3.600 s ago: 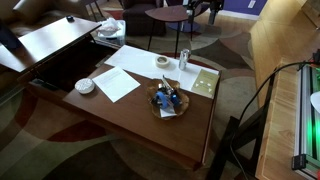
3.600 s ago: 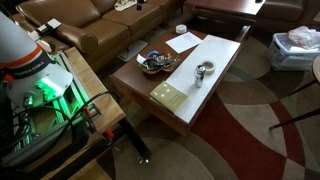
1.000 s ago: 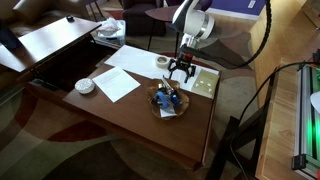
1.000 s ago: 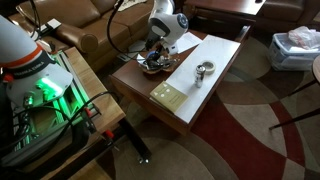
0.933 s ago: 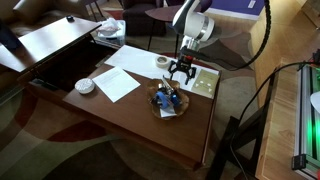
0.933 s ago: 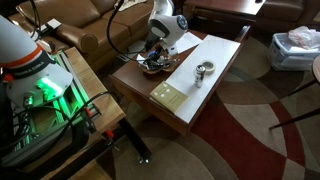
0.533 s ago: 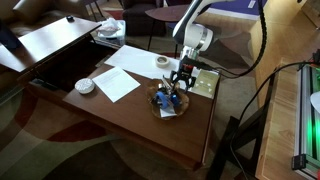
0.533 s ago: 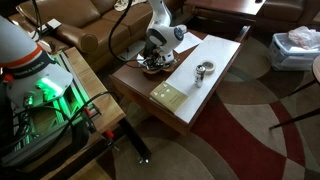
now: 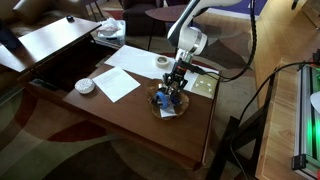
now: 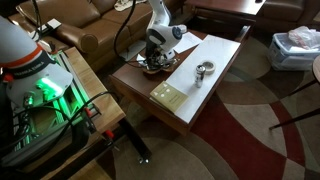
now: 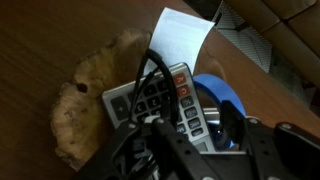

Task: Remove the sunglasses from the wooden bowl and place them on top of the book

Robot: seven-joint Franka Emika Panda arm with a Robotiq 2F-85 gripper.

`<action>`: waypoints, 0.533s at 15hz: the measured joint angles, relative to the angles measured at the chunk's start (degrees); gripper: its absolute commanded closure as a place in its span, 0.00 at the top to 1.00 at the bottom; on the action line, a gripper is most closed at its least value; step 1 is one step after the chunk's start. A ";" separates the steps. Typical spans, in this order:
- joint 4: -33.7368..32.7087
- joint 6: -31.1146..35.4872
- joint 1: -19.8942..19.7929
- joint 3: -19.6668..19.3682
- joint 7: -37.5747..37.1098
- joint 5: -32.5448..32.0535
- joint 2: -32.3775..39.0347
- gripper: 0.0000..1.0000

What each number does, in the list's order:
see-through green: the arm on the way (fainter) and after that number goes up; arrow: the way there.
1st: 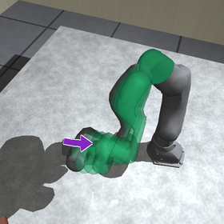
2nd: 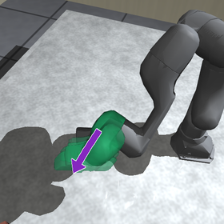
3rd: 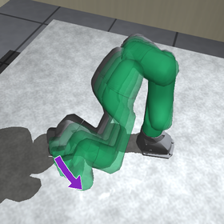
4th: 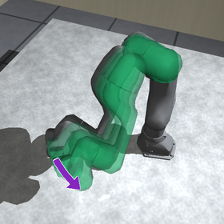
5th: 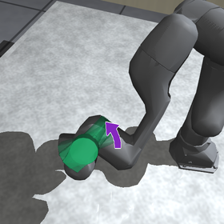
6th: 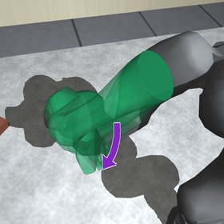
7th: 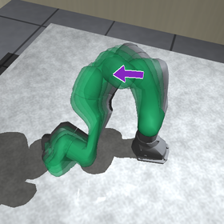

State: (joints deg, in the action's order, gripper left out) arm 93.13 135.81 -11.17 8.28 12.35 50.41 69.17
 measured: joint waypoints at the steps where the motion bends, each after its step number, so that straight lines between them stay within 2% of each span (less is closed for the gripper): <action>1: -0.52 0.51 0.00 0.01 -0.02 0.01 0.35 0.73; 2: -0.89 0.97 -0.02 0.01 -0.04 0.01 0.62 0.56; 6: -1.17 2.54 -0.09 -0.03 -0.37 0.01 1.19 0.18; 8: -1.65 2.55 -0.04 -0.03 -0.76 0.01 1.66 0.03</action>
State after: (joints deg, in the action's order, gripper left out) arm 91.48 138.35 -11.21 8.25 11.59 50.42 70.83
